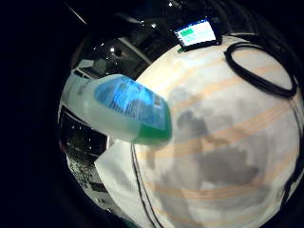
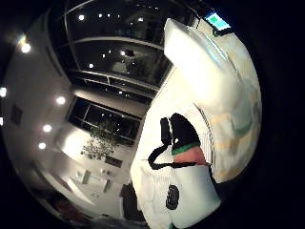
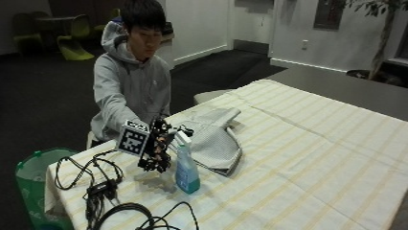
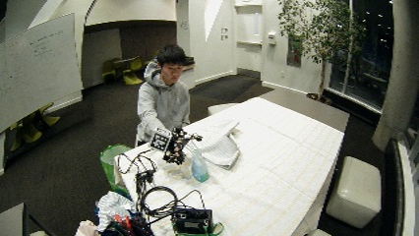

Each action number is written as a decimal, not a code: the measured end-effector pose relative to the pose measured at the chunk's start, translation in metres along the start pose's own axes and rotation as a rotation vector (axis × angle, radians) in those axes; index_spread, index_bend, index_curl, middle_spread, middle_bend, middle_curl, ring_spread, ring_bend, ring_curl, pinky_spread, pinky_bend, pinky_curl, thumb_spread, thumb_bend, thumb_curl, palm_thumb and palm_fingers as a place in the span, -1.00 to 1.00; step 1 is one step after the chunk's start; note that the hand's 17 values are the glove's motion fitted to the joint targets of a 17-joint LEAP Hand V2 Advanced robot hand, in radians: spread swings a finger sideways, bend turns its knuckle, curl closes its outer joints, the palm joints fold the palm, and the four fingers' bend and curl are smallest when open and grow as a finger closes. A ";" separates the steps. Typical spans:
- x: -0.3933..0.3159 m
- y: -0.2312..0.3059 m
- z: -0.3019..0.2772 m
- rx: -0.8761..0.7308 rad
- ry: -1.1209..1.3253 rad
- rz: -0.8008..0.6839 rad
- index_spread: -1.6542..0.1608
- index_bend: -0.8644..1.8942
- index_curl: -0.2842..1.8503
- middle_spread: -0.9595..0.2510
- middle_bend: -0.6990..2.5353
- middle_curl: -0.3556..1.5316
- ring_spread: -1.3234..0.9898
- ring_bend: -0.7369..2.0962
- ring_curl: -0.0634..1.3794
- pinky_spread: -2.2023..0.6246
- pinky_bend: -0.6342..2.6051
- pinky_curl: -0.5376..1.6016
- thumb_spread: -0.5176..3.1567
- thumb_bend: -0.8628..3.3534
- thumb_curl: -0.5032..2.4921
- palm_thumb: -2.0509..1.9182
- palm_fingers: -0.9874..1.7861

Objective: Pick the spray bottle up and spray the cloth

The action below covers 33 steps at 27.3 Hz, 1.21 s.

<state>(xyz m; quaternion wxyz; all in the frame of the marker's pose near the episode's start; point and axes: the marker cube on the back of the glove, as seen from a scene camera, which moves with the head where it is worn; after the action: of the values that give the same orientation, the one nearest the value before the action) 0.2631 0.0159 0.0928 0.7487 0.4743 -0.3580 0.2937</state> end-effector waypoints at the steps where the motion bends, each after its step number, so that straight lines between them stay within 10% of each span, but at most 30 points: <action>1: 0.001 -0.004 0.003 0.001 -0.013 0.013 0.50 -0.30 -0.61 0.52 -0.37 -0.22 0.16 -0.16 -0.48 0.74 -0.29 -0.15 -0.18 -0.60 -0.36 0.42 -0.17; 11: 0.007 -0.027 0.021 0.004 -0.054 0.049 0.51 -0.30 -0.60 0.53 -0.36 -0.22 0.16 -0.15 -0.48 0.73 -0.29 -0.16 -0.19 -0.60 -0.36 0.42 -0.15; 33: -0.006 -0.058 0.048 -0.147 -0.358 0.162 0.60 -0.13 -0.38 0.48 -0.19 -0.10 0.05 -0.15 -0.41 0.57 -0.51 -0.23 -0.30 -0.59 -0.30 0.54 0.60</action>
<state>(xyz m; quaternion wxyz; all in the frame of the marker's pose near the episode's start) 0.2926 -0.0508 0.0727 0.6796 0.4327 -0.5427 0.2374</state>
